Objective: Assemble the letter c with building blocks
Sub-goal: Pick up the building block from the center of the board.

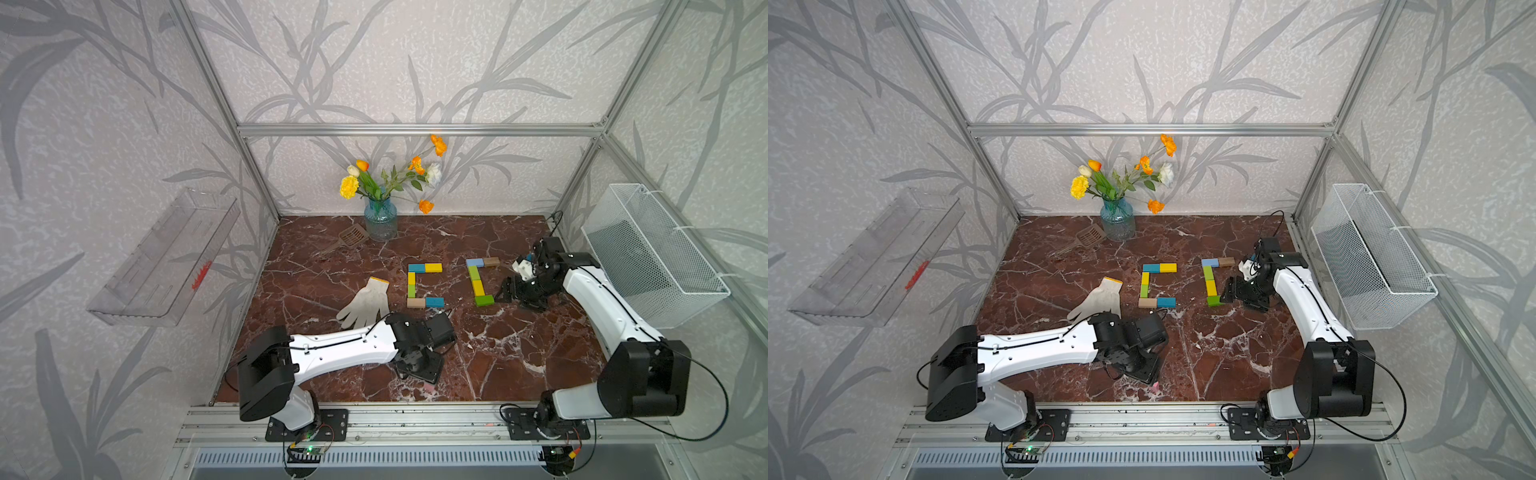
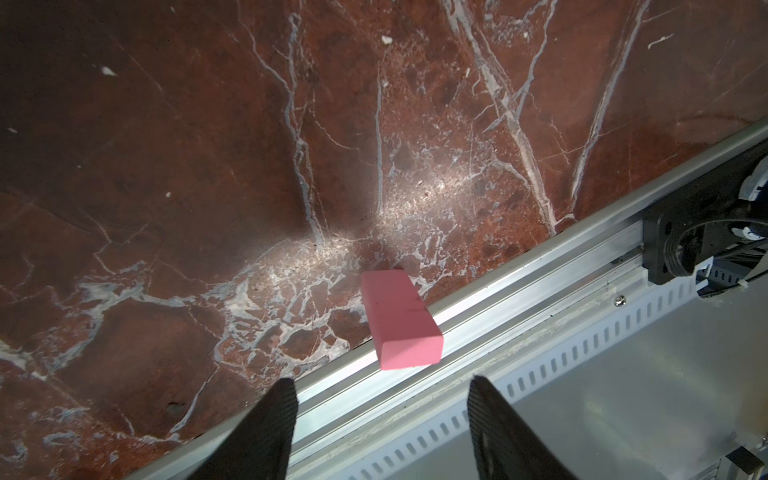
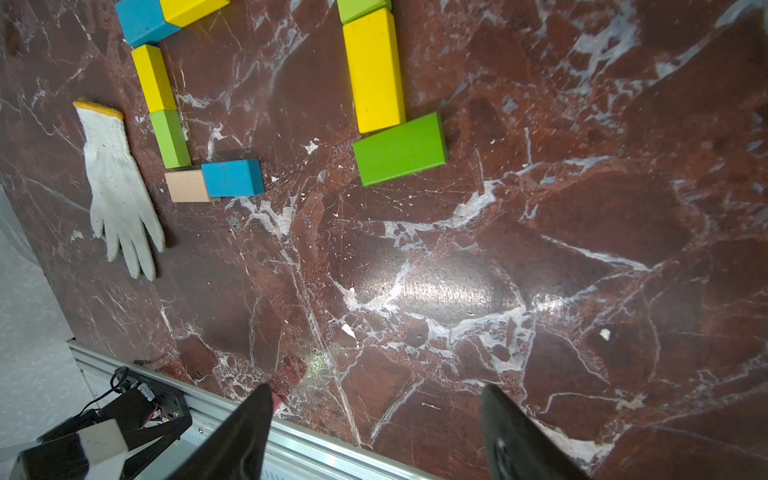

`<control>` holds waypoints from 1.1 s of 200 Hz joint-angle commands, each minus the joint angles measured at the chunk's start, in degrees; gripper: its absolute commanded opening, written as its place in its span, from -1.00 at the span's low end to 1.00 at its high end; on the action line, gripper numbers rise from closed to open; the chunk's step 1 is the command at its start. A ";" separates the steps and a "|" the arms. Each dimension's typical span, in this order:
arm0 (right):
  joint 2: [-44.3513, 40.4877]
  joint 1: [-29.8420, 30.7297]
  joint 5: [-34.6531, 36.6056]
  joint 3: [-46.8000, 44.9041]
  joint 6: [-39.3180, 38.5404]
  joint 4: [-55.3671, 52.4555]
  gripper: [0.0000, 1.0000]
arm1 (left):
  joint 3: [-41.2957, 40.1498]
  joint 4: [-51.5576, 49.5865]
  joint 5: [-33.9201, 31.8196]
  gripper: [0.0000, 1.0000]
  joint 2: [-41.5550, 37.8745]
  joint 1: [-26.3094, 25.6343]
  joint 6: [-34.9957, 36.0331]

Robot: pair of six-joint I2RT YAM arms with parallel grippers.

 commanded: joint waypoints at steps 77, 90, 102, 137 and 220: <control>-0.15 0.15 -0.83 -1.79 -0.63 0.67 0.56 | 4.29 -2.08 3.23 0.09 6.20 -1.51 -0.47; -0.15 0.13 -0.83 -1.71 -0.73 0.69 0.57 | 4.29 -2.60 3.30 0.07 6.53 -1.51 -0.45; -0.12 0.11 -0.91 -1.66 -0.69 0.73 0.57 | 4.16 -2.72 3.62 0.05 6.79 -1.59 -0.45; -0.31 0.02 -1.52 -1.65 -0.61 1.02 0.57 | 4.10 -2.88 3.31 0.01 7.56 -2.04 -0.19; -1.51 -1.21 -2.63 -2.08 -0.85 1.18 0.57 | 6.48 -5.19 0.43 -0.05 10.30 -2.79 1.22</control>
